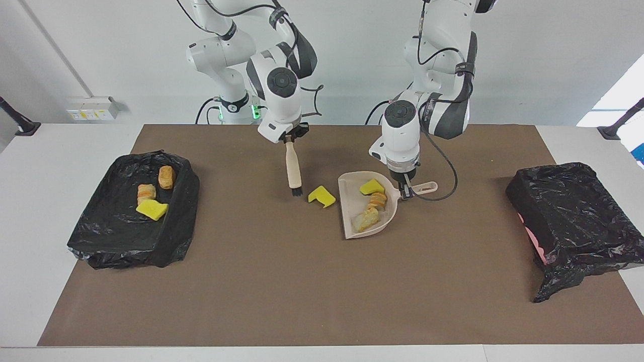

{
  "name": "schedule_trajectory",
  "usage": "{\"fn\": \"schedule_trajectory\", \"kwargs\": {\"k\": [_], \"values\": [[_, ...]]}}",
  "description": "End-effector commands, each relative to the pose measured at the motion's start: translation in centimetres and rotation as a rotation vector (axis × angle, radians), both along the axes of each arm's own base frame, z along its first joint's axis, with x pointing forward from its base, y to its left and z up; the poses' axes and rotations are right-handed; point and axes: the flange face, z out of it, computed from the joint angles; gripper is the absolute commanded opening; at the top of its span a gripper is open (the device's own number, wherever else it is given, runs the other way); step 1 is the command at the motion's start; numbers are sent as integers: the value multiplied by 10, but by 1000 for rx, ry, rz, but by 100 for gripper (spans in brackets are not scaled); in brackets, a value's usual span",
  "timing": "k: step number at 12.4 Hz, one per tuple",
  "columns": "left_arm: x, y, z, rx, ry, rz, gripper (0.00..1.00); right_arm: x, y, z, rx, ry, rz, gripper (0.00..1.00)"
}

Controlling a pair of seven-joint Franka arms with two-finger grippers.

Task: Sweep and dump trash in bin
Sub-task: 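Brush the scraps deeper into the dustpan with the right gripper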

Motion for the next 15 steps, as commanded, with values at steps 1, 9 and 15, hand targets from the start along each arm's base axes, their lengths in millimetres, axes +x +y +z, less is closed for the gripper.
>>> {"fn": "schedule_trajectory", "kwargs": {"k": [1,9,15], "values": [[-20,6,-13,-15,-18,-32,0,12,1,-20,-8,-14,10,0],[-21,8,-18,-13,-13,-25,0,-3,87,-28,329,13,-111,0],[-17,13,-18,-20,-20,-15,0,23,117,44,426,38,-254,0]]}}
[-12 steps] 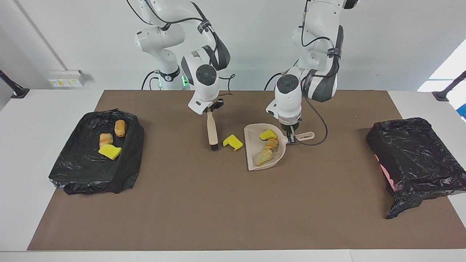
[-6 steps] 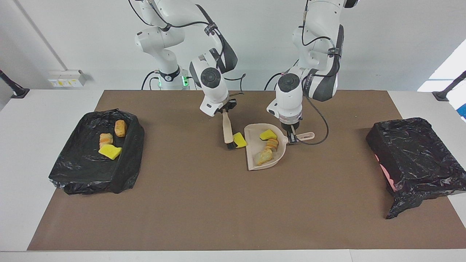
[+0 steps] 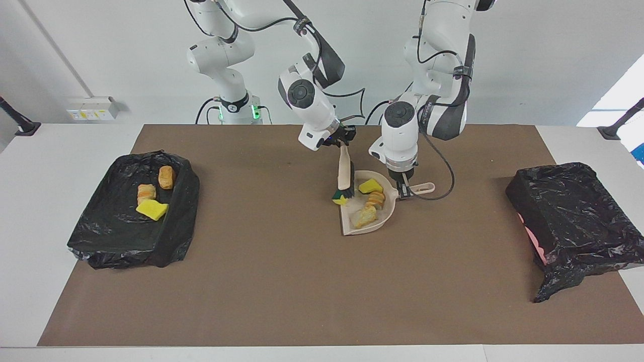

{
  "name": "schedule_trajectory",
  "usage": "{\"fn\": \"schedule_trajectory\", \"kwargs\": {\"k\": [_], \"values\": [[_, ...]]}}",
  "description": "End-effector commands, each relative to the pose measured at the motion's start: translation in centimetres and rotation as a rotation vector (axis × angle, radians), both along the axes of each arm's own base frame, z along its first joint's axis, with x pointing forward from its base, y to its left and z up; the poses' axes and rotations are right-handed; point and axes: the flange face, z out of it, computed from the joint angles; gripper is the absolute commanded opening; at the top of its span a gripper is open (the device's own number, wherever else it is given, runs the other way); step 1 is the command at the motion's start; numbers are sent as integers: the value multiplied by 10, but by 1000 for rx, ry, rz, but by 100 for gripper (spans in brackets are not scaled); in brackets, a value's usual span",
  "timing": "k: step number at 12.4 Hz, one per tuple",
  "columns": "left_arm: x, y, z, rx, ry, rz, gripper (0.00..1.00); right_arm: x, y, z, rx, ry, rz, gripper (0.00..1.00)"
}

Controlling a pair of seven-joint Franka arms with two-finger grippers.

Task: Sweep and dump trash in bin
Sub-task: 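Brush the scraps deeper into the dustpan with the right gripper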

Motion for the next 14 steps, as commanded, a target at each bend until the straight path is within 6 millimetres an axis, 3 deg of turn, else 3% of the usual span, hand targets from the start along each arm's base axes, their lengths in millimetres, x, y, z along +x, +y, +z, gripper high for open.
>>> {"fn": "schedule_trajectory", "kwargs": {"k": [1,5,9,14], "values": [[-6,8,-4,-4,-8,-1,0,16,0,29,28,45,-55,0],[-6,9,-4,-3,-6,-4,0,14,-3,30,15,41,-55,0],[-6,10,-5,1,-1,-2,0,-19,45,-11,5,-6,-32,0],[-3,15,-5,-2,-4,8,0,-42,48,-16,63,94,-117,0]]}}
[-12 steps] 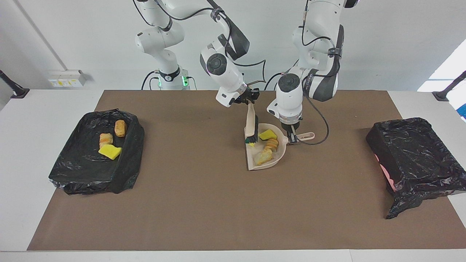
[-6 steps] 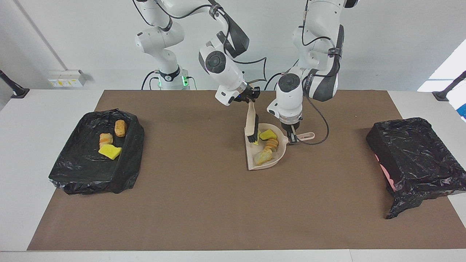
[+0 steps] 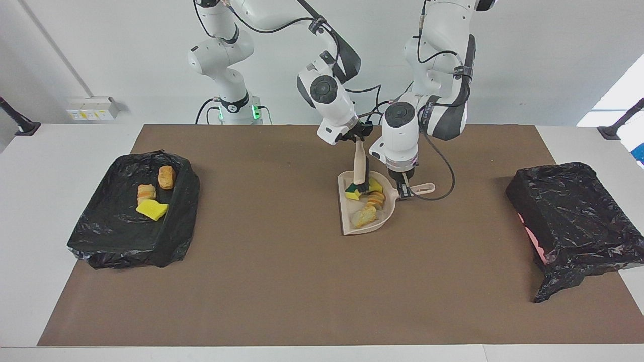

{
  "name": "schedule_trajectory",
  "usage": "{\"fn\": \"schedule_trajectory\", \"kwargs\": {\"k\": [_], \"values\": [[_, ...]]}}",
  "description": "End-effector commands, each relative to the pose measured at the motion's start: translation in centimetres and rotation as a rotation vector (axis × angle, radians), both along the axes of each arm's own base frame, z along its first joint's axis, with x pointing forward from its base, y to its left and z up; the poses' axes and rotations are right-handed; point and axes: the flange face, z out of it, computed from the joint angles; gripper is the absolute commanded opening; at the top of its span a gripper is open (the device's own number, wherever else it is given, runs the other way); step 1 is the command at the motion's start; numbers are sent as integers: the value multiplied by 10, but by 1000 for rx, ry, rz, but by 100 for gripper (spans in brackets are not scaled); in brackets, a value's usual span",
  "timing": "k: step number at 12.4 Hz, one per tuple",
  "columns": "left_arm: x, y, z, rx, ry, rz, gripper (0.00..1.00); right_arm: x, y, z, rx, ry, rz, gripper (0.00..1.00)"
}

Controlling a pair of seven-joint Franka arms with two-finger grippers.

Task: Sweep and dump trash in bin
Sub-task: 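Brush the scraps deeper into the dustpan with the right gripper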

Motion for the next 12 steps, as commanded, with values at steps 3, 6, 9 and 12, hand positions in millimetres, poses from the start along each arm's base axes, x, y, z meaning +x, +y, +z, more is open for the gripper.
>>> {"fn": "schedule_trajectory", "kwargs": {"k": [3,6,9,12], "values": [[-3,14,-4,-3,-7,7,0,-7,2,19,110,53,-94,0],[-4,13,-4,-3,-7,7,0,-4,9,42,198,71,-138,0],[-4,14,-4,-1,-5,7,0,-3,-4,76,226,66,-138,0],[-4,14,-5,2,0,8,0,-4,-25,64,150,47,-60,0]]}}
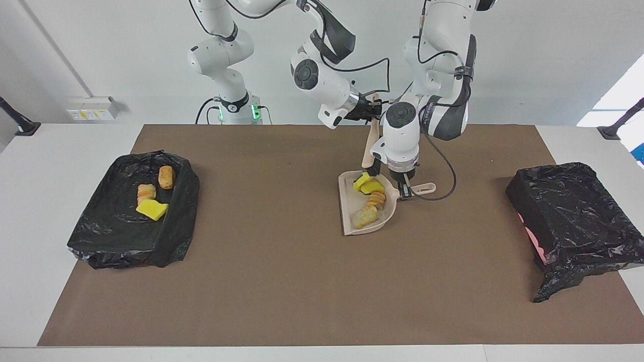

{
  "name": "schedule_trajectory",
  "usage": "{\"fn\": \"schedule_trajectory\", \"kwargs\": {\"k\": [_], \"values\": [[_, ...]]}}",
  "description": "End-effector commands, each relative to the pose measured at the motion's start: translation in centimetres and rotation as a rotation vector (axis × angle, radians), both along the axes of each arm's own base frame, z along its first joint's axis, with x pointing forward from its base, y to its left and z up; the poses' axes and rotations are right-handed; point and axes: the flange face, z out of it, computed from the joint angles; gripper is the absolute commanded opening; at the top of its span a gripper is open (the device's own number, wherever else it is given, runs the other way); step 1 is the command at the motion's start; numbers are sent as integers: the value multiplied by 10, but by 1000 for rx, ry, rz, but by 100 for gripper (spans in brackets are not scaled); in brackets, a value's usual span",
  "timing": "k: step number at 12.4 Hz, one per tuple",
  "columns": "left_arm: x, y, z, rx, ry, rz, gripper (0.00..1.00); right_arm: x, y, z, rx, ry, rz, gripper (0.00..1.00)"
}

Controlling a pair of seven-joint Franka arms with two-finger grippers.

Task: Sweep and dump trash in bin
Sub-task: 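Lift the dustpan with the left gripper while the right gripper withdraws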

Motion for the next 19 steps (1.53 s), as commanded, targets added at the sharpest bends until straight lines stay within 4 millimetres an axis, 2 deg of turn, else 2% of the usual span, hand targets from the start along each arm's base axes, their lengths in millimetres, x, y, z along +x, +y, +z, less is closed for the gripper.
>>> {"fn": "schedule_trajectory", "kwargs": {"k": [1,2,4,5,7,9,11,12,13,14,17,19], "values": [[-4,12,-4,2,0,5,0,-13,-20,-18,-96,-40,82,0],[-3,13,-3,4,-1,6,0,-29,-26,-21,-139,-31,115,0],[0,14,1,2,-3,3,0,-74,-42,-36,-277,-13,167,0],[4,21,2,1,-3,4,0,-92,-59,-44,-351,-22,177,0],[10,29,6,-1,-5,-2,0,-116,-85,-62,-402,-4,187,0],[20,49,9,-3,-4,5,0,-120,-94,-81,-456,-8,208,0],[20,51,10,0,4,-10,0,-116,-93,-87,-457,-16,206,0],[21,54,11,0,5,-15,0,-113,-90,-99,-465,-15,199,0],[28,65,17,-2,1,-14,0,-117,-78,-116,-472,-32,208,0],[35,75,27,3,13,-32,0,-123,-69,-122,-474,-48,223,0],[56,138,63,-27,-3,-43,0,-119,-74,-124,-518,-91,269,0],[65,204,95,-41,-26,-59,0,-116,-73,-123,-523,-93,271,0]]}}
